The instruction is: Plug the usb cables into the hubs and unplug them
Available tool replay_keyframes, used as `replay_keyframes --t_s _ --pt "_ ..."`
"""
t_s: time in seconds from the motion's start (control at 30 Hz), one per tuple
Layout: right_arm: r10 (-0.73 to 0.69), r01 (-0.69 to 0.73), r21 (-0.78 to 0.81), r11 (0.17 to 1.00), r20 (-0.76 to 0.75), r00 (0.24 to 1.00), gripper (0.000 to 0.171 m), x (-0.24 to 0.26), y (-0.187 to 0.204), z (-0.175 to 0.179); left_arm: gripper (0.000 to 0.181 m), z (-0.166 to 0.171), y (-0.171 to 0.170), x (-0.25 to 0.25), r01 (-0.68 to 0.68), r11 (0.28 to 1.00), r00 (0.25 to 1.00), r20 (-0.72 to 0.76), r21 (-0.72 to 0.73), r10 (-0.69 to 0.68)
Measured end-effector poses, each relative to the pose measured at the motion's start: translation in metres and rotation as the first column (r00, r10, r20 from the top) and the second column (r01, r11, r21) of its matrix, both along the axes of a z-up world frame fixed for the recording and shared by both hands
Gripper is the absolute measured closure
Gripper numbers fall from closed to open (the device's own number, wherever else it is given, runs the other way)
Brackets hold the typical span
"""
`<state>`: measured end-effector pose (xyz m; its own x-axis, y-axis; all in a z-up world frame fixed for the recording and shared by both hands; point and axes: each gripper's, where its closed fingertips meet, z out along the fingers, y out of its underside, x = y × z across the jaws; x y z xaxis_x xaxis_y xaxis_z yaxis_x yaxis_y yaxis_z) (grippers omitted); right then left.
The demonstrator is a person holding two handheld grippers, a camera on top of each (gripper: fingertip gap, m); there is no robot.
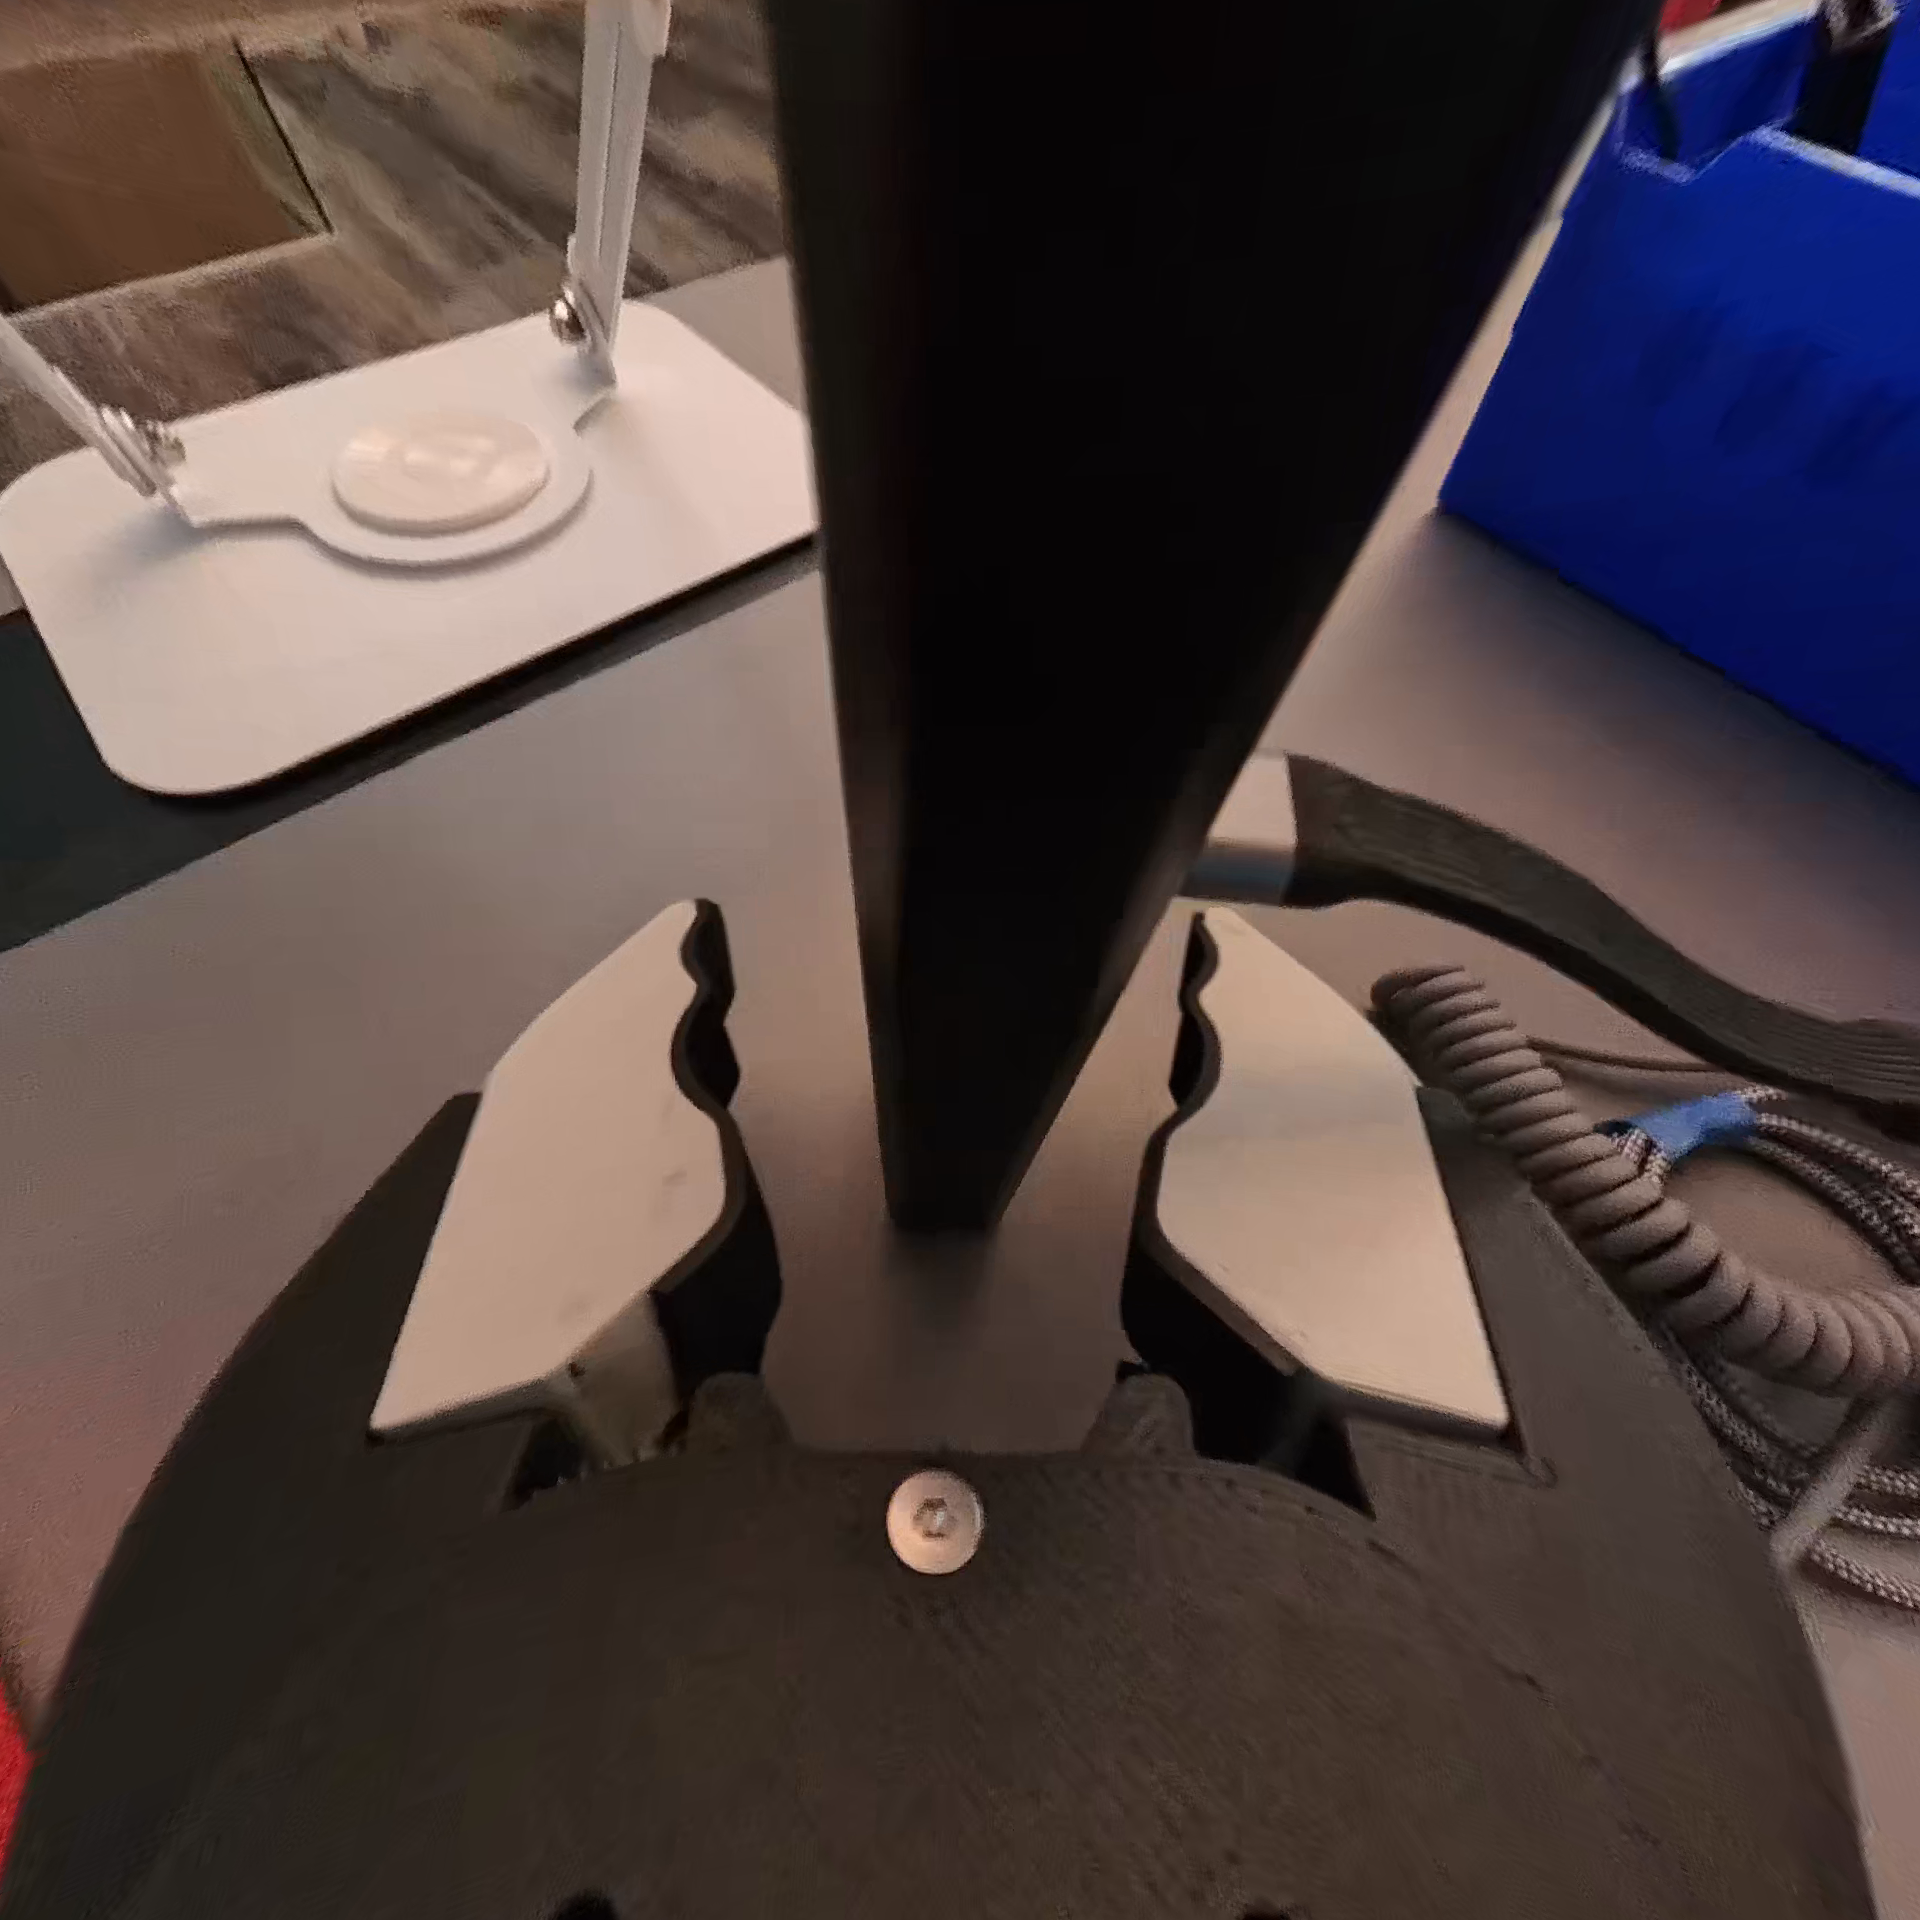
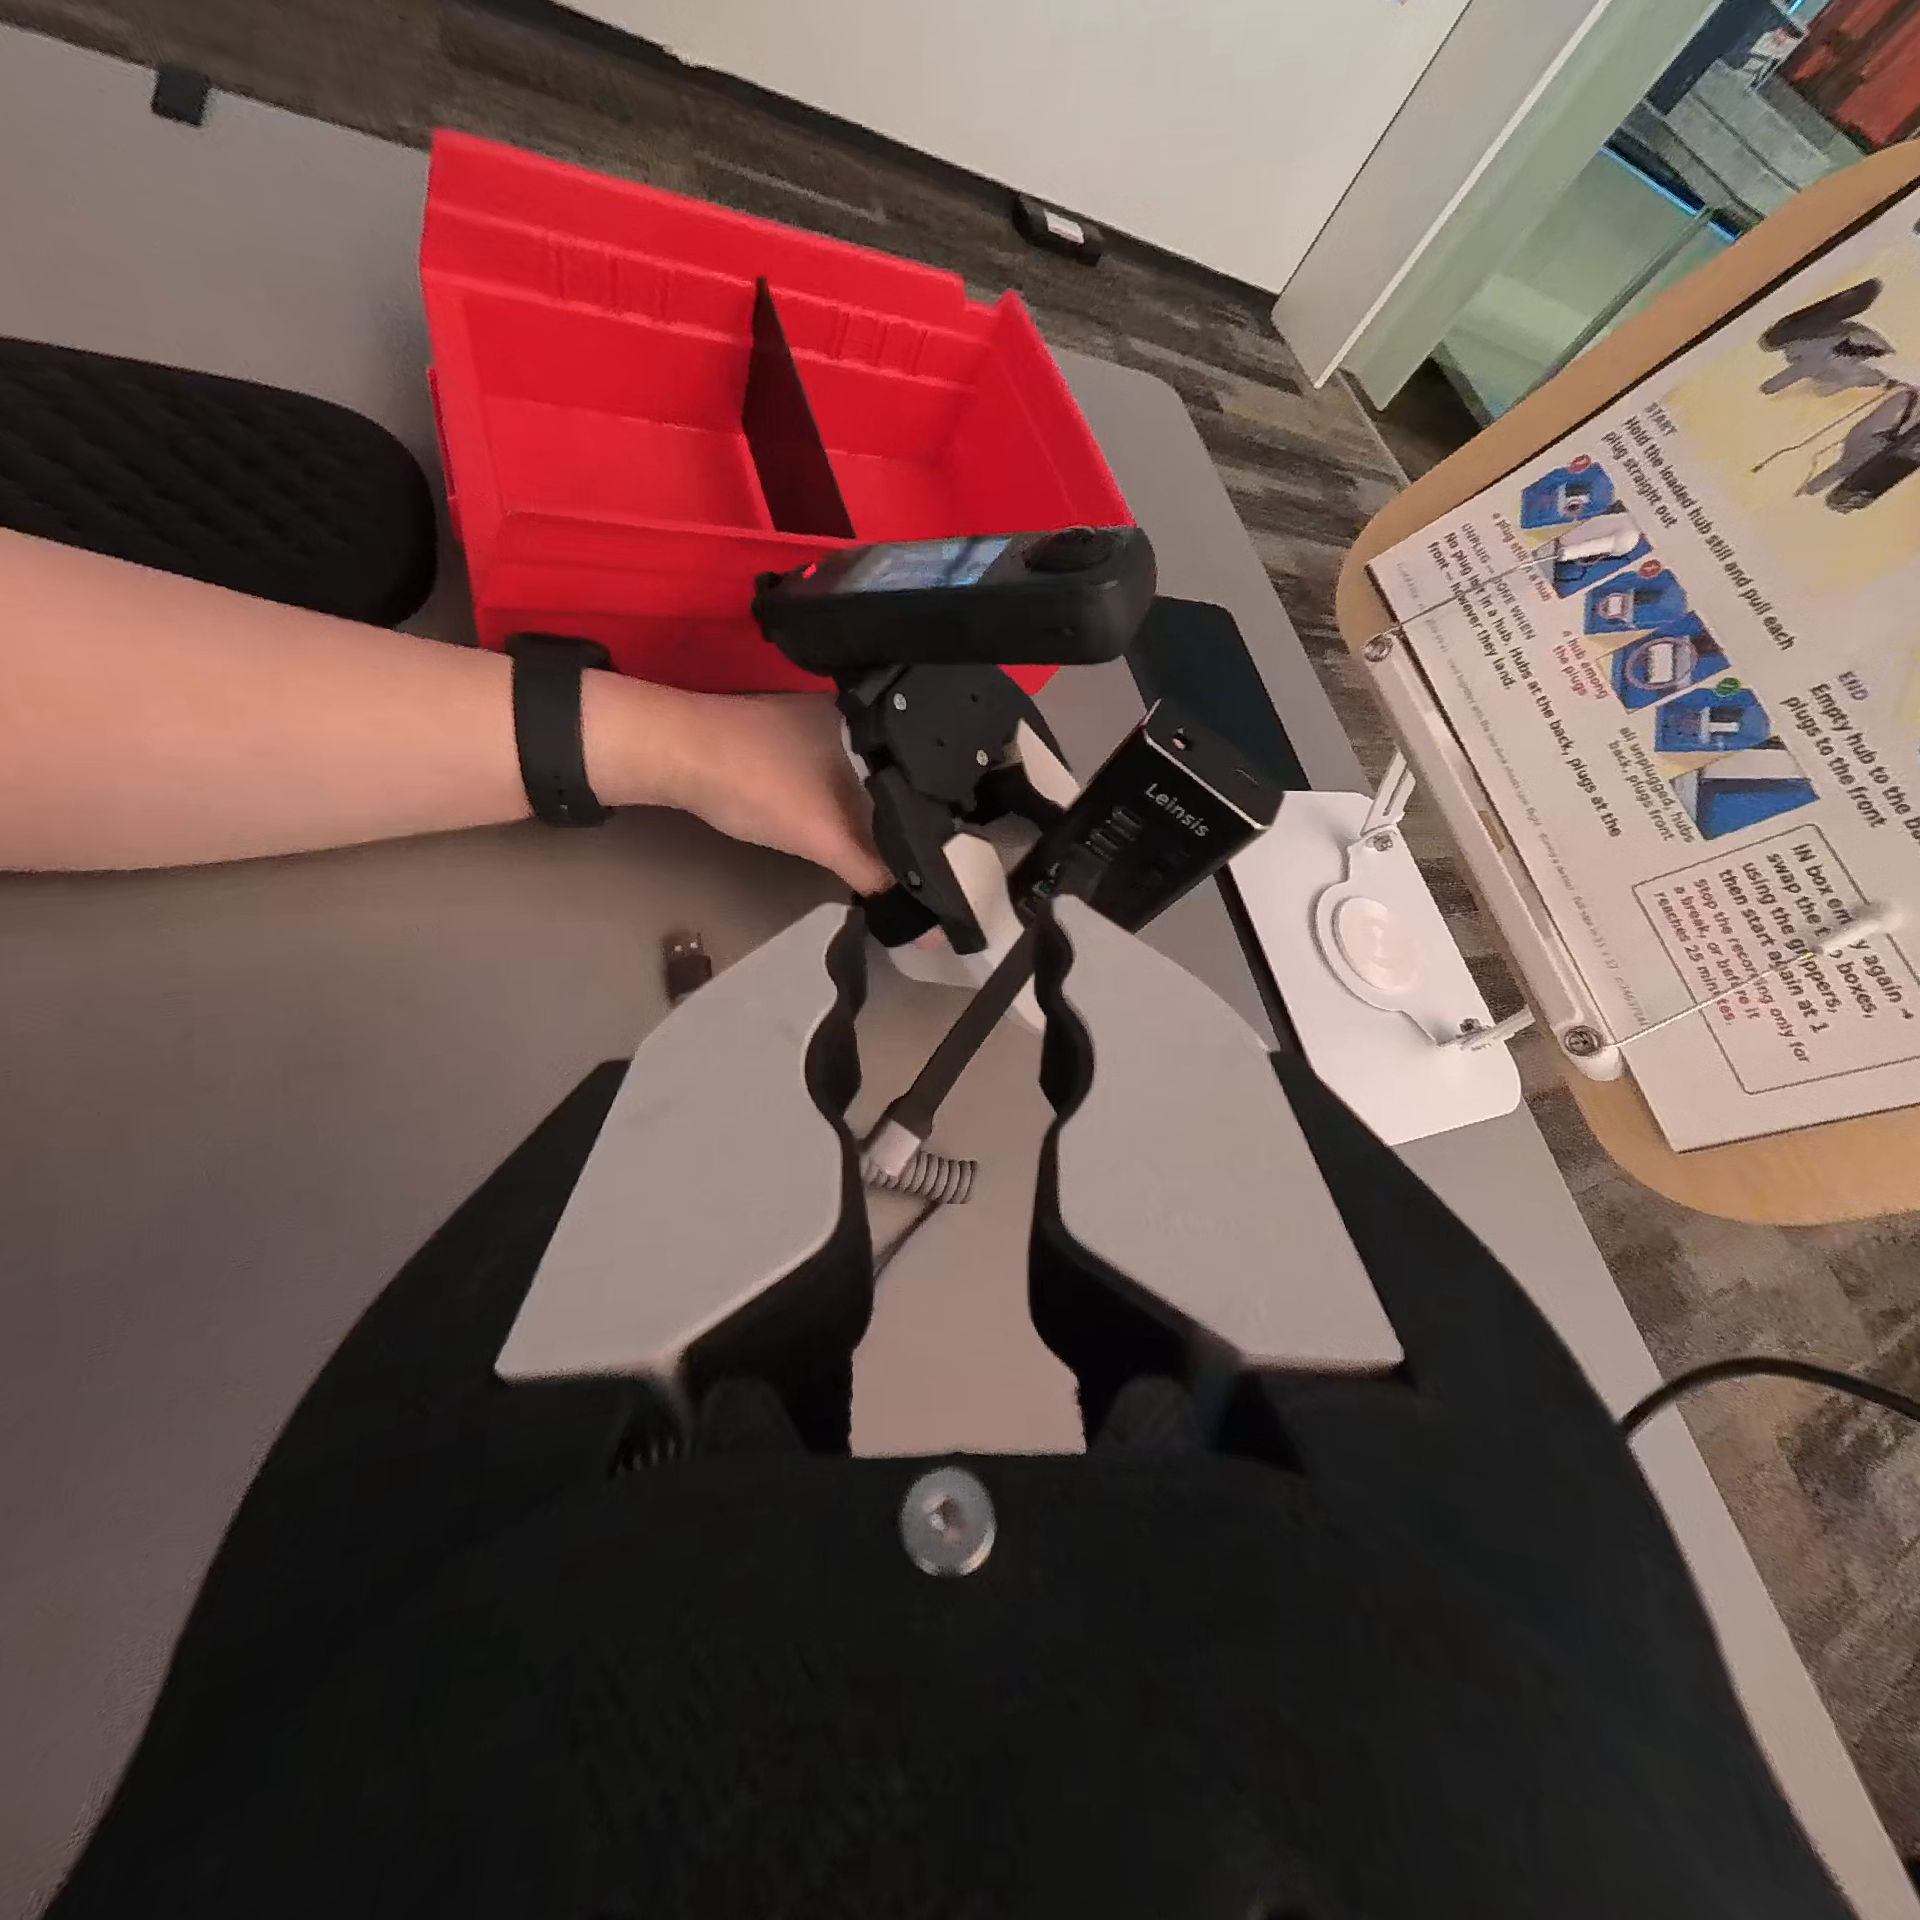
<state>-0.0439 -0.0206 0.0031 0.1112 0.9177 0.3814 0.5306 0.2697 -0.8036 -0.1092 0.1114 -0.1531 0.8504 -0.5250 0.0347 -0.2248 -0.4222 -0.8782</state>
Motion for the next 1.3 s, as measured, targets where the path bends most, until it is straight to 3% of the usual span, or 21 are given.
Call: replay_keyframes --t_s 0.1,0.17,0.4,0.5,0.67,0.83,0.93,1.03,1.3 --pt "0.013 -0.014 -0.012 1.000 -0.019 1.000 0.139 -0.002 0.002 0.001 0.096 -0.004 -0.006 -0.008 -0.063 0.997 0.998 -0.012 -0.034 0.062" --pt "0.038 -0.039 -0.026 0.999 -0.034 0.999 0.139 -0.005 0.000 0.001 0.107 -0.002 -0.012 -0.010 -0.099 0.993 0.995 -0.007 -0.059 0.099" --pt "0.169 -0.168 -0.061 0.984 -0.002 0.986 0.138 -0.021 -0.017 -0.020 0.104 0.004 -0.041 -0.018 -0.210 0.972 0.978 -0.022 -0.101 0.209" --pt "0.371 -0.364 -0.086 0.927 0.093 0.924 0.138 -0.027 -0.050 -0.048 0.108 0.012 -0.052 -0.019 -0.233 0.968 0.972 0.021 -0.089 0.236" --pt "0.455 -0.444 -0.113 0.889 0.337 0.824 0.139 -0.032 -0.066 -0.111 0.114 0.042 -0.074 -0.026 -0.277 0.960 0.961 0.024 0.041 0.276" --pt "0.511 -0.520 -0.081 0.850 0.369 0.776 0.146 -0.037 -0.075 -0.132 0.123 0.079 -0.100 -0.046 -0.358 0.882 0.915 -0.074 0.308 0.397" --pt "0.473 -0.485 -0.068 0.872 0.375 0.797 0.147 -0.043 -0.068 -0.139 0.123 0.100 -0.113 -0.066 -0.430 0.797 0.852 -0.101 0.423 0.514" --pt "0.330 -0.348 -0.035 0.937 0.420 0.845 0.148 -0.050 -0.043 -0.153 0.125 0.119 -0.123 -0.077 -0.466 0.731 0.832 -0.035 0.498 0.554" --pt "0.221 -0.188 -0.116 0.975 0.513 0.829 0.156 -0.051 -0.027 -0.190 0.128 0.135 -0.133 -0.082 -0.441 0.702 0.846 -0.001 0.559 0.533"
